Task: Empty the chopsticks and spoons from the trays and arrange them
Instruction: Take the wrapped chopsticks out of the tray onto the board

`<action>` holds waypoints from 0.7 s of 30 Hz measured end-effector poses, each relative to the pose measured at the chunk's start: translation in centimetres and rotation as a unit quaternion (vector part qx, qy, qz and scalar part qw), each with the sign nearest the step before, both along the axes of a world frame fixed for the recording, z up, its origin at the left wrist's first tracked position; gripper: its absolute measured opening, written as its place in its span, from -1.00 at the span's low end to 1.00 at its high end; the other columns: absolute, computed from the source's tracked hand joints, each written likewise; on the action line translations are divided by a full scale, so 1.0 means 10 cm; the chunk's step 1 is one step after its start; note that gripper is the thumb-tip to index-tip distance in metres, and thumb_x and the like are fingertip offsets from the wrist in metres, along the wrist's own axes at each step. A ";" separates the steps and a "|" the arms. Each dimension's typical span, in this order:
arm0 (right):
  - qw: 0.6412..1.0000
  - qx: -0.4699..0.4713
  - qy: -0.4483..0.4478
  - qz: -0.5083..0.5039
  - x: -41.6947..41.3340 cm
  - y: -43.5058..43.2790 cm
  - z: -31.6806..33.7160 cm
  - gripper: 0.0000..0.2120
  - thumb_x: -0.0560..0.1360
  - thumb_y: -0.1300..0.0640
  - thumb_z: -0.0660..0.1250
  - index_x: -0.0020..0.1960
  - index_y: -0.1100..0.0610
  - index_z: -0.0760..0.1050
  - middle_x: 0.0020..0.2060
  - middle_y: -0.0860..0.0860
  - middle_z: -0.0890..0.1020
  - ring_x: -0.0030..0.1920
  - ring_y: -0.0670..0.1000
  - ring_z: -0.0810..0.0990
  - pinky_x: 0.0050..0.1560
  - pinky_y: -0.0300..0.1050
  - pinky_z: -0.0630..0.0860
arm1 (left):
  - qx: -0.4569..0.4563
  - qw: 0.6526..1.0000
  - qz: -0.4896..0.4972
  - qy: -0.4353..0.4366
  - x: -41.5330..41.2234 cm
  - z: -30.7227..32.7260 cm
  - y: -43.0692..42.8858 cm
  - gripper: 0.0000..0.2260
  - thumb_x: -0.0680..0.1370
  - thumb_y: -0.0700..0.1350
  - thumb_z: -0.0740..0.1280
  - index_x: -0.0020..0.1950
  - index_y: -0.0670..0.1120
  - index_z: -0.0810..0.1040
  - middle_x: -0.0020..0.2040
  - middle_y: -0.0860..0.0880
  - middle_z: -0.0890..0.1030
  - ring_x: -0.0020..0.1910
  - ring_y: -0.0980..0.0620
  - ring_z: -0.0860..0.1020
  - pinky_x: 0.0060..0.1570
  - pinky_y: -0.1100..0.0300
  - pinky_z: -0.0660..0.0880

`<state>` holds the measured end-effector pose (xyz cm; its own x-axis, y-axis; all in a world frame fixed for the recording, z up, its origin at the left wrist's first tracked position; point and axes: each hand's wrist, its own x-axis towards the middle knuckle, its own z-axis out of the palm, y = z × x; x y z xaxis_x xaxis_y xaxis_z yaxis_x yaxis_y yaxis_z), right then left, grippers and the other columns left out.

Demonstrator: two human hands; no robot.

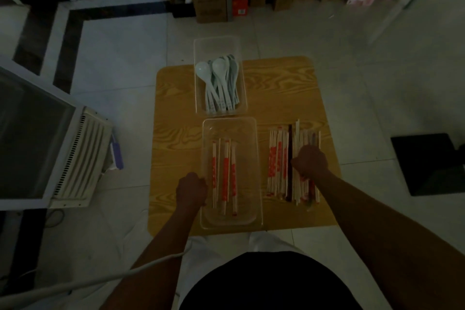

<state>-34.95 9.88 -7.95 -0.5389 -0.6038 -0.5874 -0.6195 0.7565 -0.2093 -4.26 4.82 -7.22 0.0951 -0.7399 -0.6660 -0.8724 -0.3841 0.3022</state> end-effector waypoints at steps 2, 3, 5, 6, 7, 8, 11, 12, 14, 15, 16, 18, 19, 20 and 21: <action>1.000 0.000 0.010 -0.002 0.02 -0.02 -0.07 -0.83 0.46 0.09 0.35 -0.17 0.21 0.52 -0.22 0.14 0.64 -0.18 0.17 0.67 -0.16 -0.01 0.65 | 0.001 1.000 -0.002 -0.003 0.00 -0.01 0.00 -0.74 0.58 -0.07 0.24 -0.13 -0.24 0.55 -0.30 -0.15 0.63 -0.51 0.01 0.58 -0.59 0.30 0.37; 1.000 -0.001 0.014 -0.004 0.03 -0.02 -0.09 -0.85 0.45 0.11 0.34 -0.17 0.21 0.51 -0.19 0.15 0.65 -0.18 0.17 0.68 -0.16 0.01 0.65 | 0.001 1.000 -0.003 -0.004 0.00 -0.01 -0.01 -0.75 0.58 -0.08 0.25 -0.11 -0.25 0.56 -0.29 -0.16 0.63 -0.51 0.01 0.58 -0.58 0.31 0.36; 1.000 -0.002 0.018 -0.008 0.05 -0.03 -0.13 -0.88 0.45 0.15 0.34 -0.18 0.21 0.50 -0.17 0.18 0.66 -0.16 0.19 0.67 -0.16 0.01 0.65 | 0.001 1.000 -0.006 -0.005 -0.01 0.00 -0.01 -0.77 0.59 -0.08 0.25 -0.10 -0.24 0.54 -0.29 -0.15 0.63 -0.52 0.01 0.58 -0.57 0.30 0.38; 1.000 -0.001 0.020 -0.010 0.05 -0.03 -0.11 -0.89 0.46 0.17 0.34 -0.18 0.21 0.50 -0.17 0.18 0.65 -0.15 0.19 0.67 -0.17 -0.01 0.64 | 0.000 1.000 -0.006 -0.004 -0.02 0.00 -0.01 -0.77 0.59 -0.08 0.24 -0.11 -0.23 0.53 -0.29 -0.15 0.62 -0.51 0.00 0.59 -0.56 0.29 0.40; 1.000 0.000 0.021 -0.014 0.05 -0.03 -0.13 -0.90 0.46 0.19 0.34 -0.17 0.22 0.51 -0.16 0.18 0.65 -0.14 0.20 0.67 -0.17 -0.02 0.63 | -0.002 1.000 -0.007 -0.002 -0.03 0.01 -0.01 -0.76 0.59 -0.08 0.23 -0.12 -0.23 0.53 -0.30 -0.16 0.62 -0.50 -0.02 0.60 -0.54 0.27 0.43; 1.000 0.002 0.022 -0.021 0.05 -0.03 -0.13 -0.91 0.46 0.20 0.33 -0.16 0.23 0.53 -0.15 0.19 0.65 -0.13 0.20 0.67 -0.17 -0.02 0.63 | -0.001 1.000 -0.009 -0.002 -0.03 0.02 -0.02 -0.77 0.59 -0.09 0.23 -0.15 -0.22 0.52 -0.31 -0.16 0.62 -0.49 -0.04 0.61 -0.52 0.25 0.46; 0.999 0.007 0.021 -0.038 0.05 -0.04 -0.16 -0.88 0.46 0.20 0.34 -0.23 0.22 0.51 -0.19 0.19 0.66 -0.18 0.20 0.68 -0.15 0.04 0.66 | 0.003 1.000 -0.017 -0.001 -0.03 0.02 -0.02 -0.77 0.57 -0.11 0.24 -0.18 -0.22 0.55 -0.34 -0.15 0.63 -0.47 -0.06 0.62 -0.40 0.12 0.60; 0.999 0.009 0.020 -0.042 0.05 -0.04 -0.15 -0.85 0.46 0.20 0.34 -0.27 0.21 0.49 -0.22 0.19 0.67 -0.20 0.19 0.68 -0.16 0.05 0.66 | 0.003 1.000 -0.018 -0.002 -0.03 0.02 -0.03 -0.77 0.56 -0.11 0.25 -0.18 -0.22 0.56 -0.35 -0.15 0.63 -0.47 -0.06 0.63 -0.37 0.10 0.62; 0.999 0.005 0.017 -0.044 0.03 -0.03 -0.16 -0.80 0.46 0.19 0.35 -0.33 0.19 0.46 -0.25 0.18 0.66 -0.23 0.18 0.68 -0.18 0.05 0.66 | 0.001 1.000 -0.020 -0.002 -0.04 0.04 -0.03 -0.77 0.56 -0.11 0.25 -0.21 -0.22 0.56 -0.38 -0.15 0.63 -0.49 -0.06 0.62 -0.39 0.12 0.61; 0.999 0.002 0.016 -0.042 0.02 -0.02 -0.16 -0.78 0.45 0.19 0.34 -0.35 0.17 0.45 -0.26 0.17 0.66 -0.23 0.18 0.68 -0.18 0.05 0.66 | 0.000 1.000 -0.022 -0.003 -0.05 0.05 -0.03 -0.76 0.56 -0.11 0.25 -0.23 -0.21 0.55 -0.38 -0.15 0.63 -0.50 -0.05 0.62 -0.42 0.14 0.60; 0.999 0.001 0.014 -0.042 0.02 -0.02 -0.14 -0.78 0.45 0.19 0.34 -0.36 0.16 0.44 -0.27 0.17 0.66 -0.22 0.18 0.69 -0.18 0.05 0.67 | 0.000 1.000 -0.027 -0.006 -0.05 0.05 -0.03 -0.76 0.57 -0.11 0.25 -0.25 -0.19 0.51 -0.37 -0.15 0.63 -0.50 -0.05 0.62 -0.44 0.16 0.57; 0.999 -0.005 0.011 -0.039 0.01 -0.02 -0.10 -0.78 0.44 0.18 0.33 -0.37 0.16 0.44 -0.28 0.17 0.66 -0.23 0.18 0.69 -0.18 0.06 0.67 | 0.004 0.999 -0.031 -0.014 -0.05 0.07 -0.02 -0.77 0.57 -0.11 0.26 -0.25 -0.17 0.47 -0.34 -0.14 0.63 -0.50 -0.04 0.61 -0.48 0.20 0.53; 0.999 -0.007 0.010 -0.039 0.00 -0.03 -0.07 -0.78 0.44 0.18 0.33 -0.37 0.17 0.45 -0.29 0.17 0.66 -0.25 0.18 0.69 -0.19 0.05 0.67 | 0.007 0.999 -0.029 -0.016 -0.05 0.07 -0.02 -0.78 0.57 -0.11 0.26 -0.23 -0.18 0.50 -0.34 -0.14 0.63 -0.50 -0.04 0.61 -0.48 0.19 0.54; 0.999 -0.009 0.010 -0.040 0.00 -0.05 -0.01 -0.78 0.44 0.19 0.33 -0.37 0.17 0.44 -0.29 0.17 0.66 -0.25 0.17 0.69 -0.20 0.02 0.66 | 0.010 0.999 -0.028 -0.017 -0.05 0.07 -0.03 -0.78 0.57 -0.11 0.26 -0.20 -0.20 0.53 -0.35 -0.14 0.63 -0.51 -0.03 0.61 -0.48 0.18 0.55; 0.999 -0.016 0.013 -0.038 0.00 -0.08 0.03 -0.77 0.45 0.19 0.32 -0.37 0.17 0.43 -0.28 0.16 0.66 -0.23 0.17 0.68 -0.21 -0.02 0.65 | 0.011 0.999 -0.028 -0.016 -0.05 0.07 -0.03 -0.77 0.57 -0.11 0.26 -0.20 -0.21 0.54 -0.36 -0.13 0.63 -0.52 -0.02 0.60 -0.51 0.20 0.53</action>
